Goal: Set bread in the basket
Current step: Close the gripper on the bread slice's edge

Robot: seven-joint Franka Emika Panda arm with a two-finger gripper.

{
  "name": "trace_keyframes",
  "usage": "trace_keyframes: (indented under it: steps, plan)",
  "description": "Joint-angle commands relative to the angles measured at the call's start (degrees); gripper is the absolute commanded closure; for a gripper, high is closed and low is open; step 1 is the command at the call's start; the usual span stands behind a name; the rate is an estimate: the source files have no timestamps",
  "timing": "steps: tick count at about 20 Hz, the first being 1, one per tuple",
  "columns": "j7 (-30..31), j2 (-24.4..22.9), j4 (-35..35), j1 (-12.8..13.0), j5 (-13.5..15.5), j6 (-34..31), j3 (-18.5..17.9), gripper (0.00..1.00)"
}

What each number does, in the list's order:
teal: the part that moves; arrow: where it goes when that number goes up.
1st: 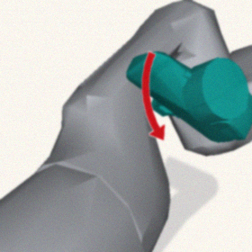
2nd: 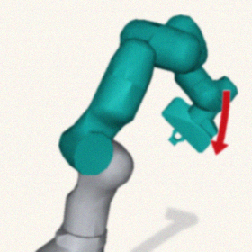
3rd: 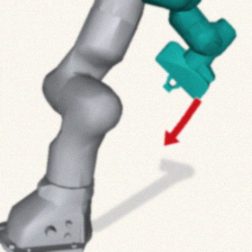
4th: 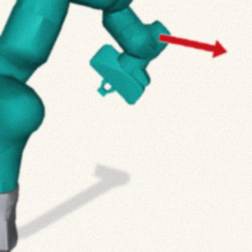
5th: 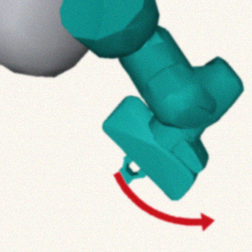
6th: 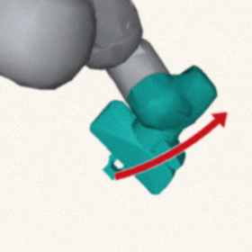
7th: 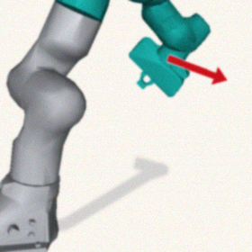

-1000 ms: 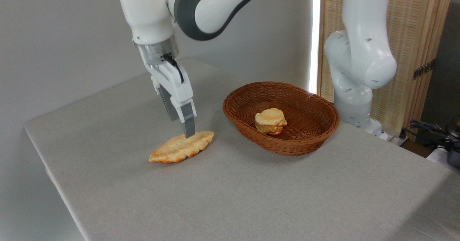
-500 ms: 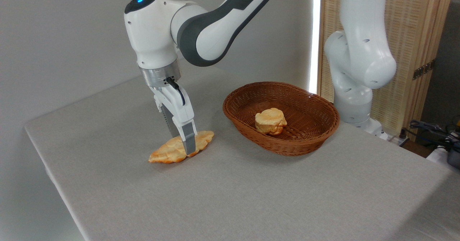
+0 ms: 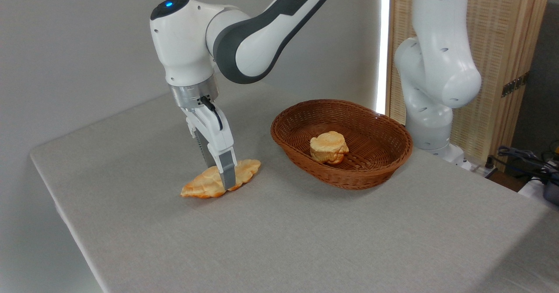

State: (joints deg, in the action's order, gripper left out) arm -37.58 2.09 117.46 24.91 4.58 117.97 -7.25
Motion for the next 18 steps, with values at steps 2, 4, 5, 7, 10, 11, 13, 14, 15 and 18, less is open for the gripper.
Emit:
trace_keyframes:
  steps: [2,4,5,7,10,11,13,14,15,18]
  plan:
    - [0.23,0.73,0.22,0.75,-0.27,1.74,-0.49,0.52]
    - [0.23,0.82,0.14,0.75,-0.27,1.74,-0.49,0.53]
    - [0.23,0.82,0.14,0.75,-0.27,1.74,-0.49,0.53]
    - [0.23,0.81,0.14,0.75,-0.27,1.74,-0.49,0.53]
    - [0.23,0.82,0.14,0.75,-0.27,1.74,-0.49,0.53]
    - [0.23,0.73,0.05,0.67,-0.27,1.74,-0.49,0.53]
    - [0.23,0.47,-0.12,0.67,-0.19,1.65,-0.49,0.52]
    - [0.32,0.12,-0.39,0.67,-0.19,1.65,-0.57,0.52]
    - [0.58,-0.41,-0.83,0.67,-0.1,1.65,-0.58,0.51]
    - [1.11,-3.48,-1.09,0.67,-0.01,1.22,-0.58,0.5]
